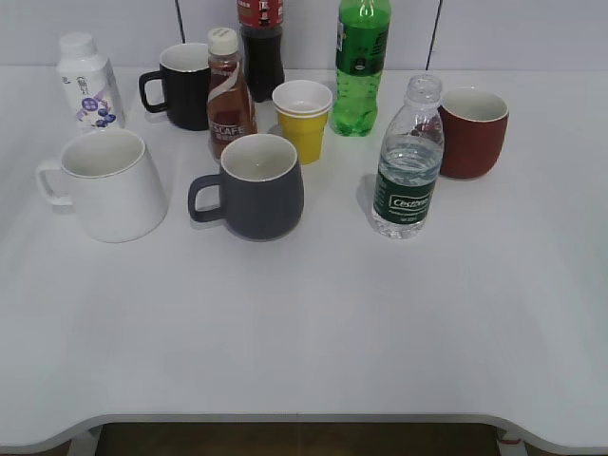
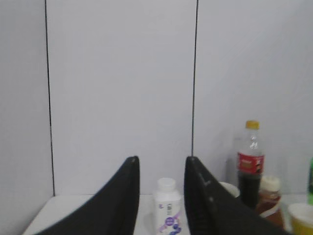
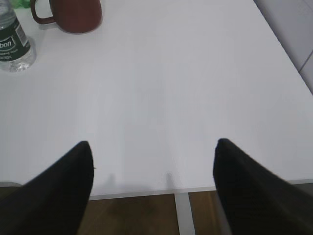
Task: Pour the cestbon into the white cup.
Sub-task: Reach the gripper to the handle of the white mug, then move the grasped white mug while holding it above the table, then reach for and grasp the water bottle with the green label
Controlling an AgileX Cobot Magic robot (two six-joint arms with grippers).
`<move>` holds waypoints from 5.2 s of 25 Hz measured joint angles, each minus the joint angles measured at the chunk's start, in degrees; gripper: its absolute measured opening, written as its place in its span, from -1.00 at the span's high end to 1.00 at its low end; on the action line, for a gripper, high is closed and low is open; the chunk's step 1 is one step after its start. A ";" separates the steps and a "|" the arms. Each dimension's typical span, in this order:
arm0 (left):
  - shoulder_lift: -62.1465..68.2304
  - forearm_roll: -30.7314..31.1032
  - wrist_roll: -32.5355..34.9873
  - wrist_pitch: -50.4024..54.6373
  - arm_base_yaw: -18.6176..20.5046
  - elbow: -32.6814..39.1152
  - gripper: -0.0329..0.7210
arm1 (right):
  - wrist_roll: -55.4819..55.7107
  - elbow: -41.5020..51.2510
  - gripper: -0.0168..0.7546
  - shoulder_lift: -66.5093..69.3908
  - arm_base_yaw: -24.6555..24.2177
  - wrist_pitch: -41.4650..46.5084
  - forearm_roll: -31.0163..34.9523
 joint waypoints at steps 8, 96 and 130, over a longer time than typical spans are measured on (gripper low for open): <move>32.47 5.78 0.00 -23.78 0.00 7.46 0.28 | 0.00 0.00 -0.53 0.00 0.00 0.00 0.00; 82.84 20.85 1.12 -70.67 0.06 0.66 0.81 | -95.70 8.96 -0.33 33.78 0.00 -36.21 104.60; 82.82 22.06 1.12 -70.67 0.06 0.72 0.81 | -24.04 18.27 -0.26 49.92 31.38 -90.02 28.42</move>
